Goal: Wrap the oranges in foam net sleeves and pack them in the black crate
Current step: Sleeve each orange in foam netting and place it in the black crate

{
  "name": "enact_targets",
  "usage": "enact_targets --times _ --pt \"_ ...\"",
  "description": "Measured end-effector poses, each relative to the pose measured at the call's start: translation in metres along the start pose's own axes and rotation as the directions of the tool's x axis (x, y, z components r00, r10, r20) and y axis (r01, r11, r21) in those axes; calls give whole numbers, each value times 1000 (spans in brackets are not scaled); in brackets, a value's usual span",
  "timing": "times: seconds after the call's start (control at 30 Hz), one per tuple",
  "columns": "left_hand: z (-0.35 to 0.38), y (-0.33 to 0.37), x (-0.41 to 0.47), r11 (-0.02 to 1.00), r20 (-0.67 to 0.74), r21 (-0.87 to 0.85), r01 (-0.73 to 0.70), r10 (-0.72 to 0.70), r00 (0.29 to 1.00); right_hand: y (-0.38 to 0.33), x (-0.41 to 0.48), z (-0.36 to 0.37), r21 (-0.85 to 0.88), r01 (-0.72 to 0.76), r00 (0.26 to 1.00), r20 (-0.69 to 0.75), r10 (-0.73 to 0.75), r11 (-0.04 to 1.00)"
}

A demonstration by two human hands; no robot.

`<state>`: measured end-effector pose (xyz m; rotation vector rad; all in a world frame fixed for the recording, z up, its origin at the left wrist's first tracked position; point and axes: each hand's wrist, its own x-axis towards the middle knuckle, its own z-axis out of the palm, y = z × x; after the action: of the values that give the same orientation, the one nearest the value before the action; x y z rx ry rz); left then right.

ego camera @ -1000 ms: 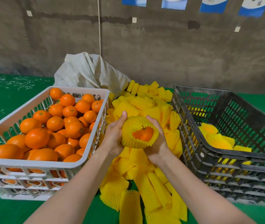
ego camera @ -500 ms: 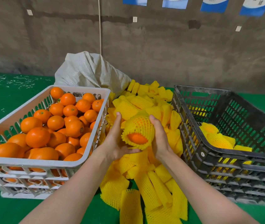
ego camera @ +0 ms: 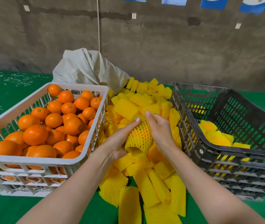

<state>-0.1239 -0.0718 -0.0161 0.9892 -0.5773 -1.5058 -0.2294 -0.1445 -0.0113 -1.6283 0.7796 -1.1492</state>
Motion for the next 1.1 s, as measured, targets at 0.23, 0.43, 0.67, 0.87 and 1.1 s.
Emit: enact_targets --times 0.23,0.43,0.67,0.87,1.1 --pt "-3 0 0 998 40 29 63 -64 997 0 3 0 134 -70 997 -20 74 988" --pt "-3 -2 1 992 -13 101 83 -82 997 7 0 -3 16 103 995 16 -103 995" --pt "4 -3 -1 980 -133 163 -113 136 982 14 -21 -11 -132 224 968 142 -205 966" --pt "9 1 1 923 -192 328 -201 274 942 10 -35 -9 -249 273 942 267 -205 929" --pt "45 22 13 991 -1 -127 -52 52 999 4 -26 -37 -290 251 965 156 -213 924"
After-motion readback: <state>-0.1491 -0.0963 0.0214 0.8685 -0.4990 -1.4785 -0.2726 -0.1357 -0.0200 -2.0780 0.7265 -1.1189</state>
